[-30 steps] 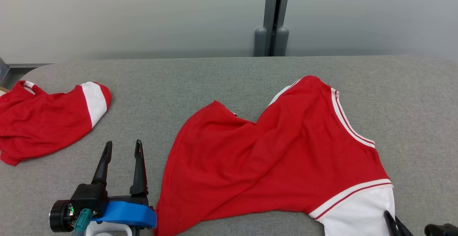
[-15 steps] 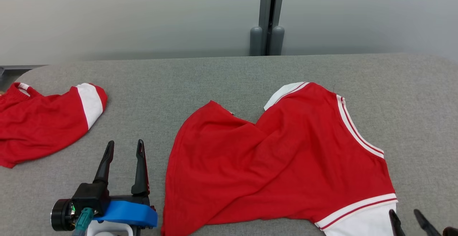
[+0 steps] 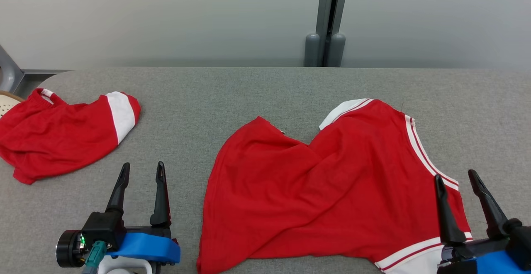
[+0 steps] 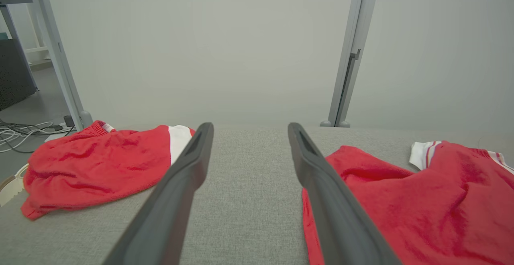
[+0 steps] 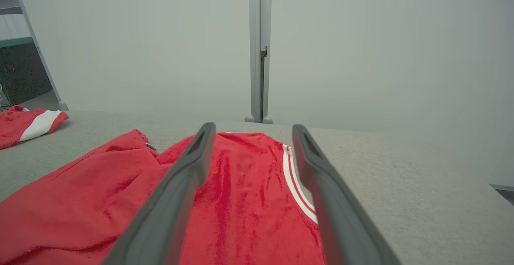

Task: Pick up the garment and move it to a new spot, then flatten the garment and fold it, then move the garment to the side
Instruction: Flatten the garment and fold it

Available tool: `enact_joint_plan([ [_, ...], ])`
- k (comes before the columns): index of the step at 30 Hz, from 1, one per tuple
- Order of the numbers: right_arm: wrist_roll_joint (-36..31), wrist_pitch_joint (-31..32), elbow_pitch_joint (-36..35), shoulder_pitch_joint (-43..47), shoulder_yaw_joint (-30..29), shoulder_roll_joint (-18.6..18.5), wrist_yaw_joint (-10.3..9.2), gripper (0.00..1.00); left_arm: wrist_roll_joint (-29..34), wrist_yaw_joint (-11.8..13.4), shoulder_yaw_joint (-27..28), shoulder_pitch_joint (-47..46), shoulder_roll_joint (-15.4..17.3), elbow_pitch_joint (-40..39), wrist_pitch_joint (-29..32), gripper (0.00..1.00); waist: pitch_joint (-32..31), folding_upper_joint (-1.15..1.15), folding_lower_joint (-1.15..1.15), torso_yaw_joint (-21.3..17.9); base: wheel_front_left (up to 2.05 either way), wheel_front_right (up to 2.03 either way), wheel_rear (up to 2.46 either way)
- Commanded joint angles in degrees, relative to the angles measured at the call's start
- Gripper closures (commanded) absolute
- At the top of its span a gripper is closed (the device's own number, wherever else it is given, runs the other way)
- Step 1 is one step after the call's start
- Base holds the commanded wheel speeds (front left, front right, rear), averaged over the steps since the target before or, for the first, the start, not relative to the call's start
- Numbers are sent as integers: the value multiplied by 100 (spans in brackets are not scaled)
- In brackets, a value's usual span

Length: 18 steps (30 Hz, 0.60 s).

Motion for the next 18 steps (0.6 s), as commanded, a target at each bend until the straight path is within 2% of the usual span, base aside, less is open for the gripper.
enact_joint_plan([
  [1, -61, -85, 46, -193, 110, 49, 1, 0, 27, -5, 21, -75, -1, -16, -26, 0, 27, 0, 0, 51, 0, 0, 0],
  [10, -211, -222, 793, -697, 694, 260, 1, 0, 22, 6, -21, -104, -1, -15, -26, 0, 67, 0, 0, 264, 0, 0, 0],
  [18, -203, -272, 1109, -767, 659, 358, 1, 0, 11, 33, -19, -67, -2, -24, -26, 0, 136, 0, 0, 262, 0, 0, 0],
])
